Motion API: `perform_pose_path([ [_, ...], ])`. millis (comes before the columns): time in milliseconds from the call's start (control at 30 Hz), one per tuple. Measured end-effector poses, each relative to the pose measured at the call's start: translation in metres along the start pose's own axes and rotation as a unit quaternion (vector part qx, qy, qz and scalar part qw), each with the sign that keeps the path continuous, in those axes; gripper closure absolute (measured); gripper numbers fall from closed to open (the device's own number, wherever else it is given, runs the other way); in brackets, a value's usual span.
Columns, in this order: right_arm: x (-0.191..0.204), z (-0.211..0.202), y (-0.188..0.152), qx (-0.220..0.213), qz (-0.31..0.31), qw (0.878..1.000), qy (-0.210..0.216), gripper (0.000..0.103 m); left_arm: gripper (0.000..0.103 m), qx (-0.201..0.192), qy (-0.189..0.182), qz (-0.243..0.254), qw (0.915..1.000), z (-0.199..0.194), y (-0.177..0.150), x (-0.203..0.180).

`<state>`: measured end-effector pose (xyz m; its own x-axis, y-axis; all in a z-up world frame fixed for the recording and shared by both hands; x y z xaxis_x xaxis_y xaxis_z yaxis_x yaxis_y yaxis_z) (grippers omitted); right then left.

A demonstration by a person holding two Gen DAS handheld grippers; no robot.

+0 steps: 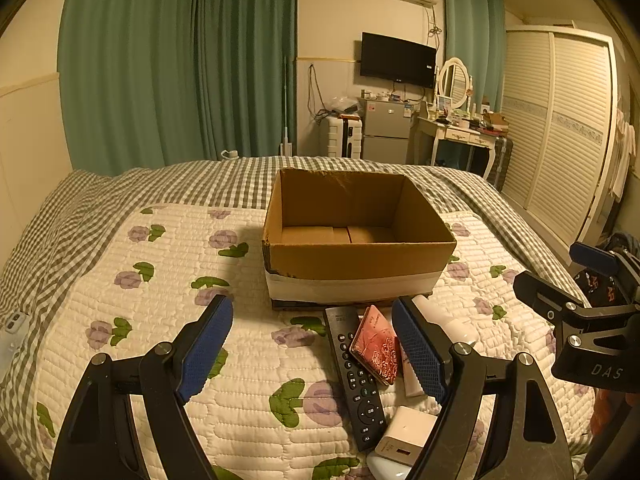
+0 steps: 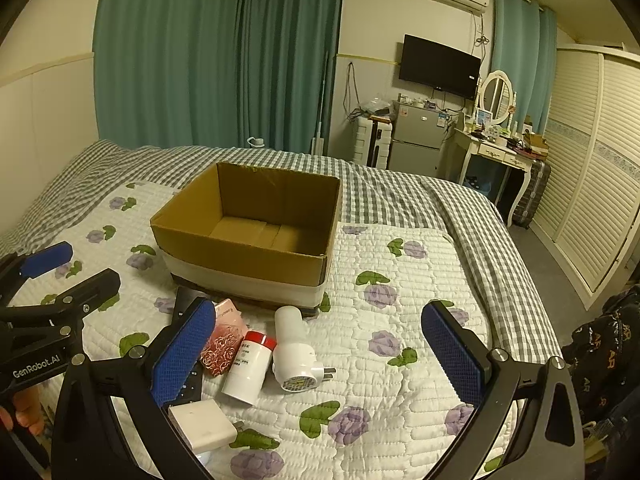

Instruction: Organize rigid objects

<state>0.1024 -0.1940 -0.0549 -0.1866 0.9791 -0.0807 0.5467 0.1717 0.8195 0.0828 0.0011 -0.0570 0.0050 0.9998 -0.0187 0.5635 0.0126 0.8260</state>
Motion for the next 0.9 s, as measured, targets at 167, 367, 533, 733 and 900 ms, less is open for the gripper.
perform_pose_path([
  [167,0.0008,-0.0001,-0.0001,0.000,0.001,1.000,0.000,0.000,0.019,0.000,0.000,0.000,1.0000,0.0001,0.0001,0.0002],
  [367,0.0002,0.0000,-0.0001,0.002,0.000,1.000,0.001,0.000,0.019,0.000,-0.001,0.000,1.0000,0.0001,0.0000,0.0002],
  [533,0.0026,0.0007,-0.0008,0.004,-0.001,1.000,0.002,0.000,0.019,0.001,-0.001,0.001,1.0000,0.0001,-0.0005,0.0001],
  [733,0.0020,0.0001,-0.0009,0.005,-0.001,1.000,0.003,0.000,0.019,0.000,0.000,0.000,1.0000,0.0003,-0.0004,0.0002],
  [900,0.0028,-0.0004,-0.0005,0.005,-0.002,1.000,0.005,0.000,0.019,0.000,-0.002,0.001,1.0000,0.0002,-0.0005,-0.0002],
])
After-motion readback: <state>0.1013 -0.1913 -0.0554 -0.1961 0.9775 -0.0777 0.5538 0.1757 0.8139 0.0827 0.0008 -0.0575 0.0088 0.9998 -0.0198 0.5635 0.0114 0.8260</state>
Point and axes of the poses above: each gripper's, at about its wrist camera, not at the fingertips, and z roughly the way its jaws point, x to its left, y to its top, the point moved 10 cm from there along z, roughly the way its jaws point, and after that the axes turned 1 degree about -y, right-handed, at the moved point
